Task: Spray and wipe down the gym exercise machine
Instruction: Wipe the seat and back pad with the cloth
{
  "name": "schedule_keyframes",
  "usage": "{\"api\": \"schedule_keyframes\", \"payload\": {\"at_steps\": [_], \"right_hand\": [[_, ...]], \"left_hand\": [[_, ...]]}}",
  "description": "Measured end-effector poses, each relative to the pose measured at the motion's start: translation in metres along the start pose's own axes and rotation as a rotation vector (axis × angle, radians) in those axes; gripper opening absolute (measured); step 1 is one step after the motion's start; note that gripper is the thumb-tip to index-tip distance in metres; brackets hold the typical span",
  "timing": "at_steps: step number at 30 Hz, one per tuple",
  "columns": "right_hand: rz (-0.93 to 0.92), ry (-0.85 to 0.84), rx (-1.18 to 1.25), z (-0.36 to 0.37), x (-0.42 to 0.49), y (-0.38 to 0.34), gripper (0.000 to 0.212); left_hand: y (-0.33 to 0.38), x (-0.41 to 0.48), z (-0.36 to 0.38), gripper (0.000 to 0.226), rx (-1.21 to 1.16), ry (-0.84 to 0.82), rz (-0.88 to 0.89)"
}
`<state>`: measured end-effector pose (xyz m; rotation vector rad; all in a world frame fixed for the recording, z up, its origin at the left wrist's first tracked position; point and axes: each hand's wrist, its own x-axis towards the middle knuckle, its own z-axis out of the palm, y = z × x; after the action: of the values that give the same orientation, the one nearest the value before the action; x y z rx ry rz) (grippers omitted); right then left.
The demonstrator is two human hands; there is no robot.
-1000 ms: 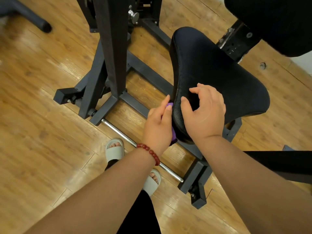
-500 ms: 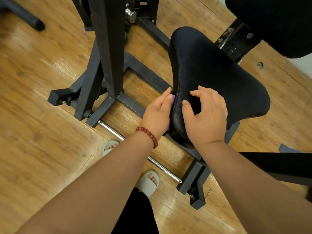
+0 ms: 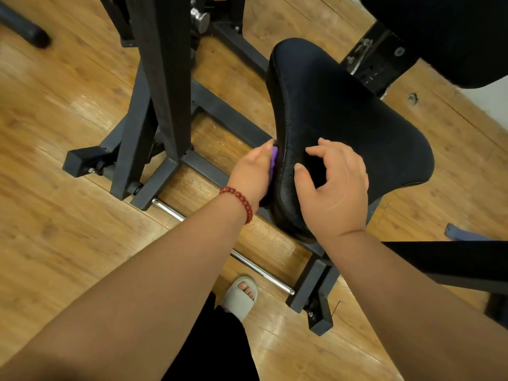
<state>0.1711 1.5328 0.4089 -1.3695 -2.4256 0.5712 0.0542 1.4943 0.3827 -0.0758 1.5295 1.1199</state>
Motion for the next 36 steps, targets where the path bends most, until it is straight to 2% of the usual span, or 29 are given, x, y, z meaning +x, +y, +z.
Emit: {"api": "schedule_keyframes", "payload": {"at_steps": [3, 7, 11, 15, 20, 27, 32, 36], "right_hand": [[0.002, -0.019, -0.003, -0.003, 0.002, 0.000, 0.033], [-0.003, -0.077, -0.007, -0.006, 0.006, 0.000, 0.033], [-0.040, -0.170, -0.024, -0.020, 0.022, 0.007, 0.033], [-0.120, -0.218, -0.035, -0.019, 0.053, 0.011, 0.037], [-0.152, -0.161, -0.047, 0.001, 0.059, 0.012, 0.041], [-0.152, -0.124, 0.015, 0.001, 0.059, 0.016, 0.035], [-0.158, -0.120, 0.003, 0.003, 0.060, 0.016, 0.036], [-0.155, -0.124, -0.010, 0.003, 0.060, 0.017, 0.036]], "left_hand": [[-0.009, -0.009, -0.001, 0.031, 0.028, -0.029, 0.040], [-0.029, -0.026, -0.012, 0.035, 0.149, 0.000, 0.216], [-0.002, -0.005, -0.004, 0.037, 0.245, 0.021, 0.337], [0.024, 0.016, 0.003, 0.039, 0.246, 0.056, 0.358], [-0.003, -0.005, -0.004, 0.034, 0.193, 0.007, 0.383], [0.031, 0.028, 0.008, 0.041, 0.250, 0.077, 0.359], [0.009, 0.005, 0.003, 0.046, 0.355, 0.048, 0.450], [0.024, 0.027, 0.010, 0.049, 0.392, 0.075, 0.421]]}}
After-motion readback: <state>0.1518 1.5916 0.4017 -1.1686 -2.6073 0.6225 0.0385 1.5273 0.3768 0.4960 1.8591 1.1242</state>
